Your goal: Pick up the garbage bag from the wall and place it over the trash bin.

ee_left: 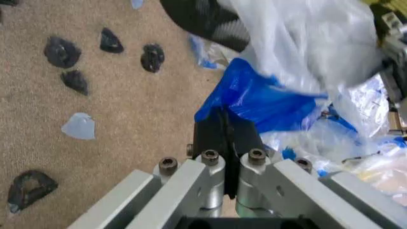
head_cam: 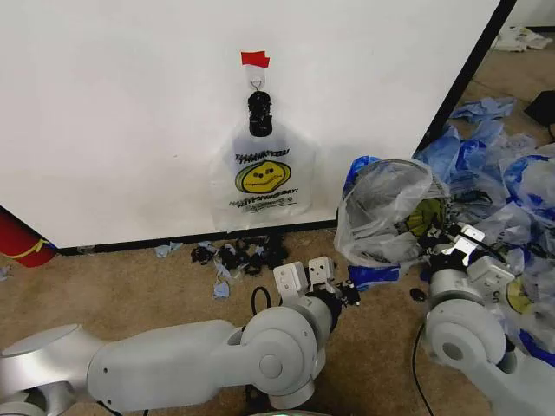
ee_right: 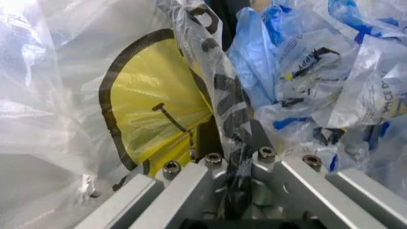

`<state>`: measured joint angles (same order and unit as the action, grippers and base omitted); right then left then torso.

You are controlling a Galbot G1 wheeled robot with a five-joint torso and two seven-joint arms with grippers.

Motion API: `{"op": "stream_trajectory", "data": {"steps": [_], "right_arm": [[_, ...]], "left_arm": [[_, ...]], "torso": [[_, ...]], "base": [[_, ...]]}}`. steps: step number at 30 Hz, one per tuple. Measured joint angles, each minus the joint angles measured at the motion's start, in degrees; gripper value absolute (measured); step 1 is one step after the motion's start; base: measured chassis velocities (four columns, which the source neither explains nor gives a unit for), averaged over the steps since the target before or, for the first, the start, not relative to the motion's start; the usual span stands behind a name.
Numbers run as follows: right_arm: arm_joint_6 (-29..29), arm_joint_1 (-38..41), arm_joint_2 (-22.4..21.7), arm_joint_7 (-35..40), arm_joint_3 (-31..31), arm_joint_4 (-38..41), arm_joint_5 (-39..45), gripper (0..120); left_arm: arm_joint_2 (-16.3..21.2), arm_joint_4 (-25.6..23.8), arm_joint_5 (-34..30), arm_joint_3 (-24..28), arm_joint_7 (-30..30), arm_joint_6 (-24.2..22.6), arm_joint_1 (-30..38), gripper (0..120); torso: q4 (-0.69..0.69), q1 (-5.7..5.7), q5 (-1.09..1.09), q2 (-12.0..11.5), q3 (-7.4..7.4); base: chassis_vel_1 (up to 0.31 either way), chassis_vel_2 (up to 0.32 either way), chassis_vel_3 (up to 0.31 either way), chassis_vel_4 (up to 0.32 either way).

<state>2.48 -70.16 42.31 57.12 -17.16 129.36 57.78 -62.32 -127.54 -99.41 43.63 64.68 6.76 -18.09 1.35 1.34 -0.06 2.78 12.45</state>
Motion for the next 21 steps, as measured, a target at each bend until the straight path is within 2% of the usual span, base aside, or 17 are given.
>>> {"op": "stream_trajectory", "data": {"steps": [21], "right_arm": [[-0.7, -8.1, -4.9, 1.3, -8.8, 6.9, 3.4, 0]], "left_arm": [[-1.8, 7.8, 6.4, -0.4, -2.5, -0.2, -5.3, 0]], "torso": [[0.00, 0.00, 0.00, 0.0, 0.00]], "base": [[0.000, 0.000, 0.000, 0.000]]}}
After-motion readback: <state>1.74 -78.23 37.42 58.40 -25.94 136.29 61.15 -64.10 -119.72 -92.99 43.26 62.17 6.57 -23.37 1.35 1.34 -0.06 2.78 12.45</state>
